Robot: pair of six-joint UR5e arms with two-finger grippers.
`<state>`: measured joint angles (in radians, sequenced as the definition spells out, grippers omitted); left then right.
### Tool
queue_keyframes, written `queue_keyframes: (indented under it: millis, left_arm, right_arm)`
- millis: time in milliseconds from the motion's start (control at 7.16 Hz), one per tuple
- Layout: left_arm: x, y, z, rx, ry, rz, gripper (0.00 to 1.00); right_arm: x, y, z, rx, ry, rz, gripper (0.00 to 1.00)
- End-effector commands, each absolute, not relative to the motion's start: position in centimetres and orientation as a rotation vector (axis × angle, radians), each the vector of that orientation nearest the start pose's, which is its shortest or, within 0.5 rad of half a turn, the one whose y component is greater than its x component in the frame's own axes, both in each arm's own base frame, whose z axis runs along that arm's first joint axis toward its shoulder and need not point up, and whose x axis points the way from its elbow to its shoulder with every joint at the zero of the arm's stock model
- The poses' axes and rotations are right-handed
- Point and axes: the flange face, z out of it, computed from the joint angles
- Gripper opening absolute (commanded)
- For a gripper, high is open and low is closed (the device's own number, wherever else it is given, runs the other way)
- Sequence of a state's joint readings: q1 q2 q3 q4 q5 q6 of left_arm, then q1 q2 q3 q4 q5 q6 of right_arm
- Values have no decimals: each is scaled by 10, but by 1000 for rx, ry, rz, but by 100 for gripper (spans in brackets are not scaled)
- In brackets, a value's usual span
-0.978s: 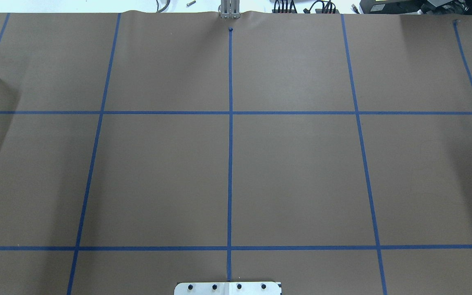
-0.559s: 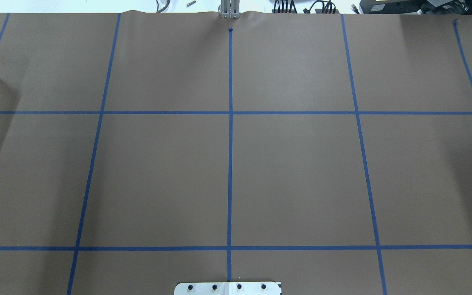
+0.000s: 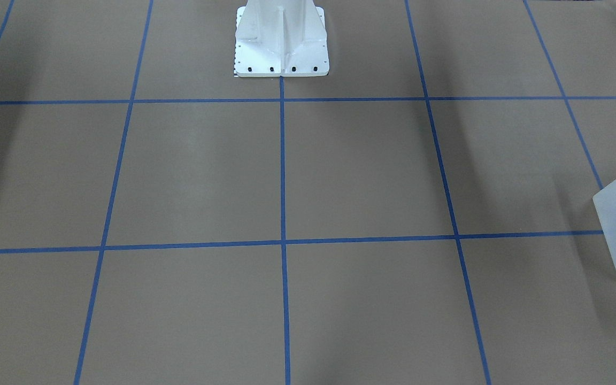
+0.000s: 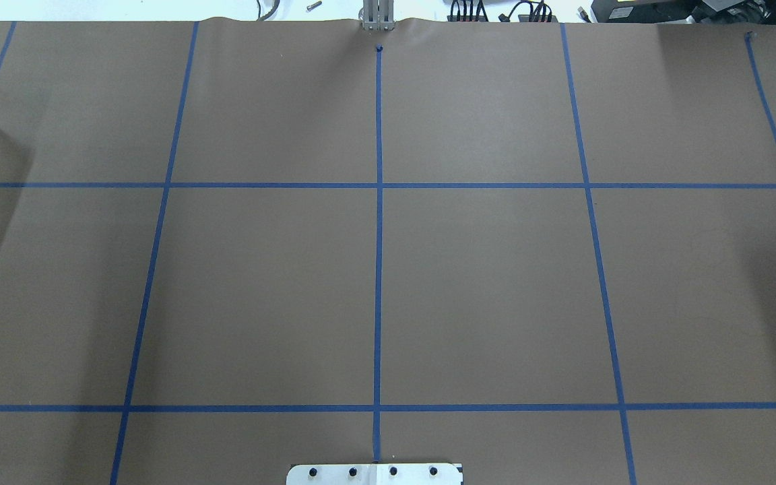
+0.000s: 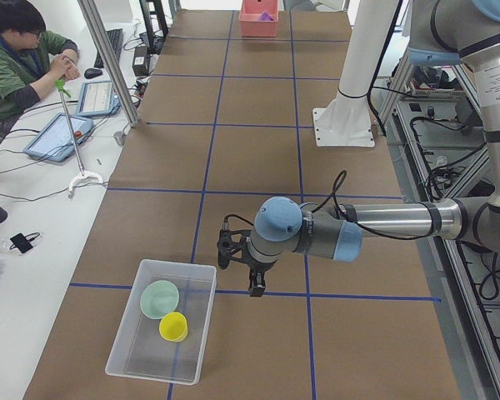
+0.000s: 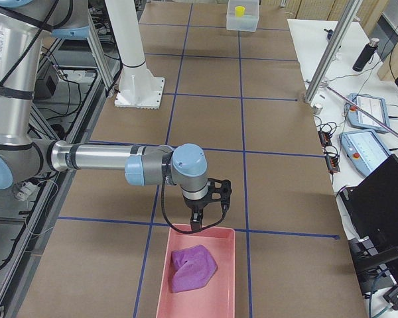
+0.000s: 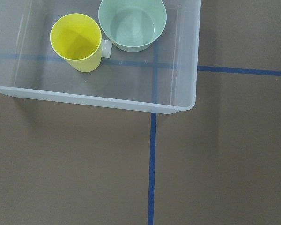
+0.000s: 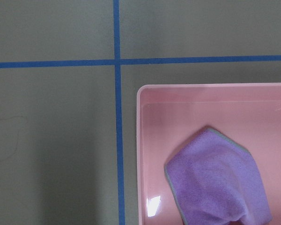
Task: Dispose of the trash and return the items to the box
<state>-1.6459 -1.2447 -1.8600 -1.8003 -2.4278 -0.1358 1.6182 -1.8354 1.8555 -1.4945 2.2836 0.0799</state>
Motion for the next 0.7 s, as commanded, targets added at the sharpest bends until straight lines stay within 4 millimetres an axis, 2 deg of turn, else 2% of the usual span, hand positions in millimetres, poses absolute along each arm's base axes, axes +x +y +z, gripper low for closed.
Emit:
queue_keyframes:
  millis: [0,559]
  left_arm:
    - [-85,-360,631,146,862,-118,99]
    - [-83,-362,632,139,867,-115,99]
  right_arm:
    - [87,-387,626,92,-714,82,100]
    - [85,-387,624,91,-730,82,100]
